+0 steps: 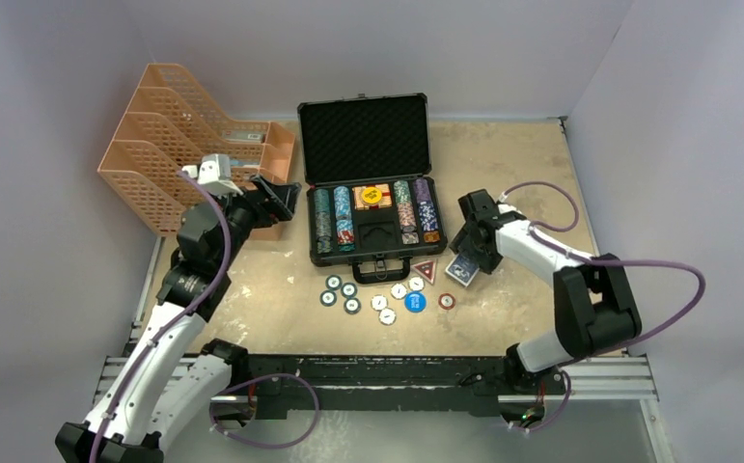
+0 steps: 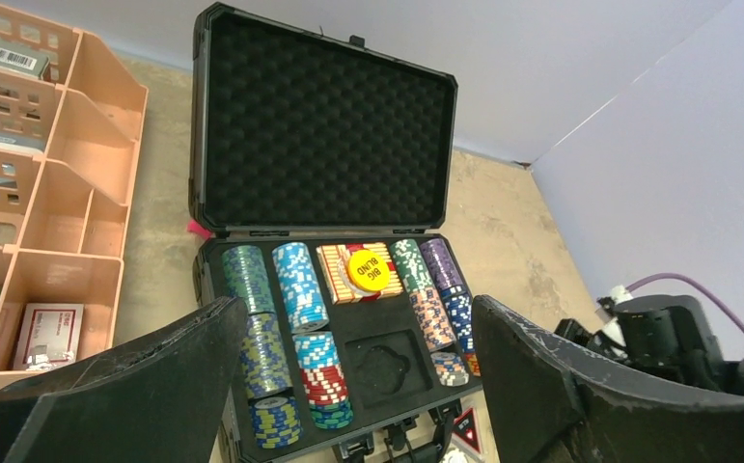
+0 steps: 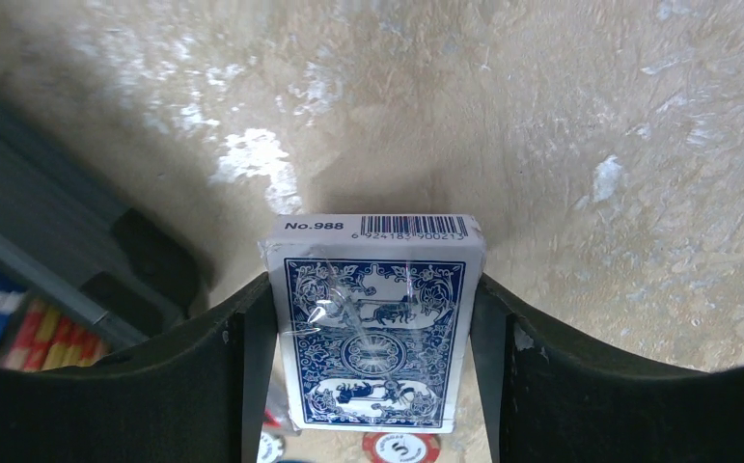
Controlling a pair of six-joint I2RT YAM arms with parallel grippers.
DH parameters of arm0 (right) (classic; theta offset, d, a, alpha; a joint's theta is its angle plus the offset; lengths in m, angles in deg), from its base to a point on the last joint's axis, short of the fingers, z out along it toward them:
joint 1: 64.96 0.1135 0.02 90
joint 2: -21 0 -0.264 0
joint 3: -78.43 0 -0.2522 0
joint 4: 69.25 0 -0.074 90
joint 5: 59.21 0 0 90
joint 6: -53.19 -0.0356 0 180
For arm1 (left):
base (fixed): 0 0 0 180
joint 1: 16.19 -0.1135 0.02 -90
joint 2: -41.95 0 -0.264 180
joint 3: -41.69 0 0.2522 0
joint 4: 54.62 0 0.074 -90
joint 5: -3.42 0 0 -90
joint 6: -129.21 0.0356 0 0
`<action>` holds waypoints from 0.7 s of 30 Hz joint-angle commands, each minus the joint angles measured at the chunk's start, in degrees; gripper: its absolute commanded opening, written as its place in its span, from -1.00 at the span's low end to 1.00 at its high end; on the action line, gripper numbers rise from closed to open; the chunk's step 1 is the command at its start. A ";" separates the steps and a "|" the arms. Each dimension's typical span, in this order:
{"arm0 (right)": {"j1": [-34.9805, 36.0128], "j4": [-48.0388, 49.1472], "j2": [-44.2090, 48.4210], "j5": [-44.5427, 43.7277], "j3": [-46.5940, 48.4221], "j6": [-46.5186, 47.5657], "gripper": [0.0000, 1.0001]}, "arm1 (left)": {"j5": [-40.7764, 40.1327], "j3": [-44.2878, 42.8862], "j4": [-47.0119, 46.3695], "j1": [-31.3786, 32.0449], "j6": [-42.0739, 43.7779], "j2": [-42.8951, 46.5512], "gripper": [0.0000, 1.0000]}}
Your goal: Pack up texas hold em set
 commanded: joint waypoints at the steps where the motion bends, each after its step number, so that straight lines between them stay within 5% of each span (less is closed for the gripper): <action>1: 0.08 -1.24 6.47 -0.89 2.08 -0.28 0.09 | -0.33 -2.72 -1.14 -0.45 0.01 -1.14 0.72; 11: 0.07 5.23 18.76 7.29 5.14 -0.02 0.11 | 13.64 0.27 -11.31 2.93 -7.69 -11.61 0.70; 21: 0.07 22.66 20.48 27.03 2.97 -11.96 0.07 | 5.21 1.50 -30.59 23.33 -15.10 -28.33 0.59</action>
